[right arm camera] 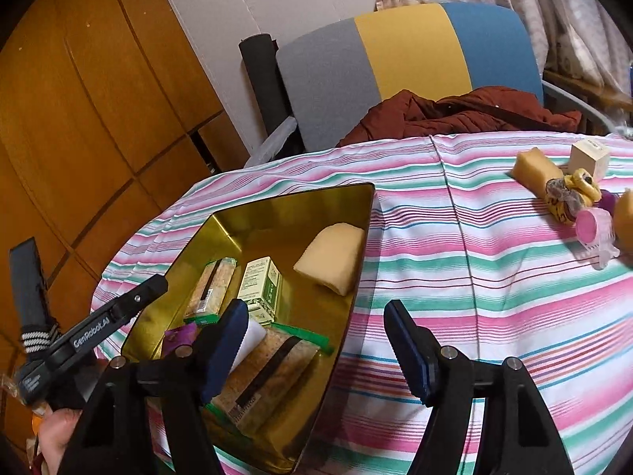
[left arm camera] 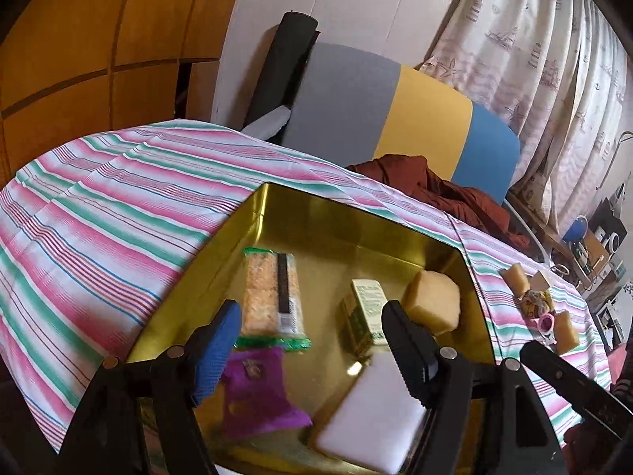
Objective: Organize objects
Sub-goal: 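Carry the crackers and sponge over the gold tray and open both tools, then move both tools from the gold tray back to the remaining items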
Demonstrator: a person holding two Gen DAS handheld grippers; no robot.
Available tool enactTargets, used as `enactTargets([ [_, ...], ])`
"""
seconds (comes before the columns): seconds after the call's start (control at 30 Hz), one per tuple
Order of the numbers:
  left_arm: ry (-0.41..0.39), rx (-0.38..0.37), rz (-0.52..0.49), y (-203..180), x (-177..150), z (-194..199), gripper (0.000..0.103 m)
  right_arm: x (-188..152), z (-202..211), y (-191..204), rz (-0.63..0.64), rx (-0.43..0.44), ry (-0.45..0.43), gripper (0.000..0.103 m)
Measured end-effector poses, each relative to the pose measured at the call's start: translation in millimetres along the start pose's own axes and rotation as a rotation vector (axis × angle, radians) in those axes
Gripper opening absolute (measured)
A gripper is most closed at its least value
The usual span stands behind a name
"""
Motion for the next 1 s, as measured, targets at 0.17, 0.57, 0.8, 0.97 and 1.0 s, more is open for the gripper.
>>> enactTargets([
  [0.17, -0.011, -0.015, -0.027, -16, -9, 11, 0.075, -1, 10, -10, -0.017, -0.017, -0.016, 0.073],
  [0.57, -0.003, -0.127, -0.174, -83, -39, 39, 0.075, -5, 39, -55, -0.074, -0.09, -0.042, 0.073],
  [0.8, 0.003, -0.222, -0.277, -130, -60, 58, 0.075, -14, 65, -100, -0.112, -0.161, -0.052, 0.075],
  [0.97, 0.029, -0.28, -0.344, -164, -78, 66, 0.075, -18, 91, -139, -0.163, -0.225, -0.076, 0.075],
  [1.0, 0.036, -0.288, -0.36, -171, -82, 67, 0.075, -18, 97, -147, -0.172, -0.239, -0.084, 0.075],
])
Point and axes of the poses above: each gripper's, at about its wrist camera, not at the fingertips, and z roughly against the way its jaws point, y to its left, x to its top, the point moved 6 cm from there along -z, roughly the way its jaws point, and after that the axes turned 15 degrees about x, right-handed, at the moved point
